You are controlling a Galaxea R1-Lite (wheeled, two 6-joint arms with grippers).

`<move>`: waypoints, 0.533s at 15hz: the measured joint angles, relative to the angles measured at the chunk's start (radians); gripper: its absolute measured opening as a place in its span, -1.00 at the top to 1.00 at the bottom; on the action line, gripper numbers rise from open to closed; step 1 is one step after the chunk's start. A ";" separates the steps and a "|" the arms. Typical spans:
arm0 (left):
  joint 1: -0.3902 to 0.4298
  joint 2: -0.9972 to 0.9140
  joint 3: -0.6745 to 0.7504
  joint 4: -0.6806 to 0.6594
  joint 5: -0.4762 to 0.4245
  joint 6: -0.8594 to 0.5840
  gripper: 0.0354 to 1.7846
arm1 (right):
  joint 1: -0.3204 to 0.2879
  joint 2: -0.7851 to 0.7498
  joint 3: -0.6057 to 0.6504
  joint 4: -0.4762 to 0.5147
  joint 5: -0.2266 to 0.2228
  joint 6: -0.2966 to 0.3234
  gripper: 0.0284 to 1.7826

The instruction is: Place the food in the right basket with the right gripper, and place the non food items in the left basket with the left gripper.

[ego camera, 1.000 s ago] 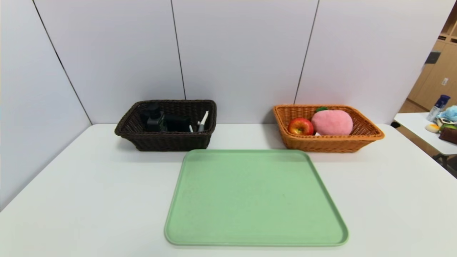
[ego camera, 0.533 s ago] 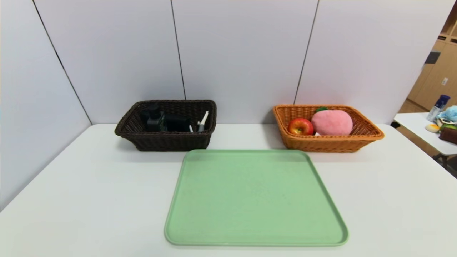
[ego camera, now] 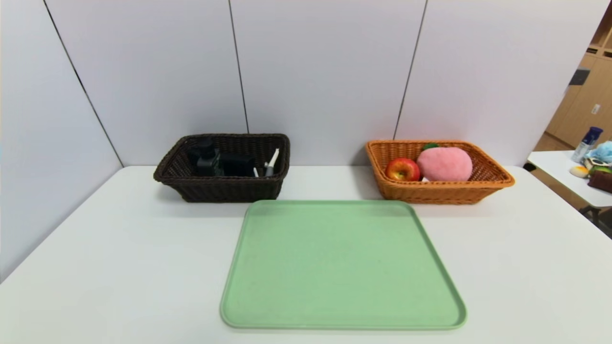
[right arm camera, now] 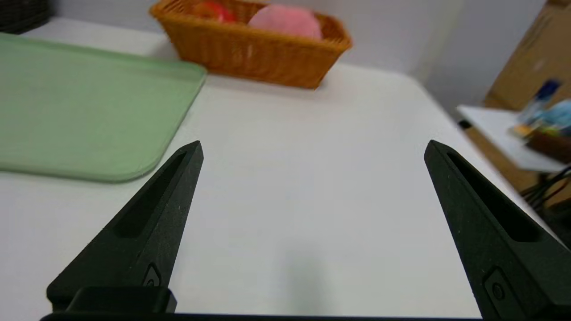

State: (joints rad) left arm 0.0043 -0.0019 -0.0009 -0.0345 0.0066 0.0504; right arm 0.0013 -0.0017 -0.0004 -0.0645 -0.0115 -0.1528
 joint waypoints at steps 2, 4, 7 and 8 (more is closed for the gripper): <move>0.000 0.000 -0.003 0.041 0.002 -0.085 -0.89 | 0.000 0.000 0.000 0.067 0.014 0.098 -0.92; 0.000 0.000 -0.004 0.040 0.008 -0.106 -0.89 | 0.000 0.000 0.000 0.065 0.014 0.133 -0.92; 0.000 0.000 -0.002 0.039 0.014 -0.111 -0.89 | 0.000 0.000 0.000 0.064 0.010 0.155 -0.92; 0.000 0.000 -0.002 0.039 0.015 -0.111 -0.89 | 0.000 0.000 0.000 0.064 0.008 0.155 -0.92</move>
State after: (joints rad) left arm 0.0043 -0.0019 -0.0032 0.0047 0.0215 -0.0606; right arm 0.0013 -0.0013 0.0000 0.0000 -0.0036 0.0023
